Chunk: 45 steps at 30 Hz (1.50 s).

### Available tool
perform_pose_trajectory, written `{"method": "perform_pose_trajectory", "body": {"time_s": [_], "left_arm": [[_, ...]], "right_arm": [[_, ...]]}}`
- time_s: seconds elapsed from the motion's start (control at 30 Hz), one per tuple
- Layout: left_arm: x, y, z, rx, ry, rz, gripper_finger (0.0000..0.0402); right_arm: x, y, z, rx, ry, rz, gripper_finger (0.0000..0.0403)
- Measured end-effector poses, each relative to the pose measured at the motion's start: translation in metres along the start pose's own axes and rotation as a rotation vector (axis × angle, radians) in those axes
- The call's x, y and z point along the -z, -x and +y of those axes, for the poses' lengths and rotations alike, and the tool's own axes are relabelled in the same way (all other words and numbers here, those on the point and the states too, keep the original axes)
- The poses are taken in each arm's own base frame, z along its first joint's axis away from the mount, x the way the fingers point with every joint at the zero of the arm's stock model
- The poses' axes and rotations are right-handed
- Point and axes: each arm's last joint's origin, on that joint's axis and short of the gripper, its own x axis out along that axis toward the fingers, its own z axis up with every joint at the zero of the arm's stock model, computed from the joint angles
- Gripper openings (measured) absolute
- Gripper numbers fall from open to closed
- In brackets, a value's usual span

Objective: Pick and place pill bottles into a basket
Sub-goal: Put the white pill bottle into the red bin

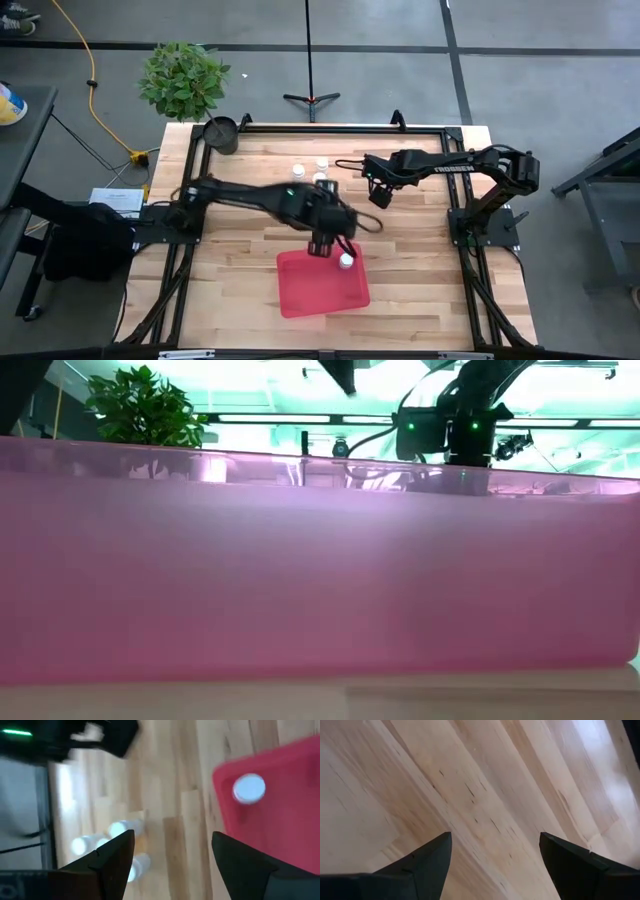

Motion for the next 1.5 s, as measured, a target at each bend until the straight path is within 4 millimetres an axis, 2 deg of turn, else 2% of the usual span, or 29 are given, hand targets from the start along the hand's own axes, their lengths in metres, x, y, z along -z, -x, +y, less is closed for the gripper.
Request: {"method": "perform_pose_trajectory", "body": {"time_s": [0.37,0.43,0.63,1.1,1.27,1.5], "left_arm": [[0.04,0.101,0.044,-0.062,0.178,-0.178,0.0298],[0.047,0.114,0.05,-0.062,0.209,-0.209,0.0298],[0.066,0.138,0.06,-0.079,0.247,-0.23,0.0298],[0.112,0.173,0.075,-0.12,0.267,-0.244,0.0298],[0.15,0.175,0.077,-0.167,0.317,-0.26,0.0298],[0.219,0.145,0.064,-0.161,0.387,-0.4,0.0298]], "right_arm": [[0.001,0.0,0.001,-0.02,-0.015,0.013,0.0291],[0.001,0.001,0.002,-0.029,-0.016,0.012,0.0291],[0.0,0.001,0.003,-0.041,-0.018,0.007,0.0291],[0.001,0.001,0.004,-0.073,0.028,0.019,0.0291],[-0.003,0.005,0.004,-0.079,0.056,-0.001,0.0291],[-0.026,0.029,0.002,-0.102,0.086,-0.096,0.0291]]}}
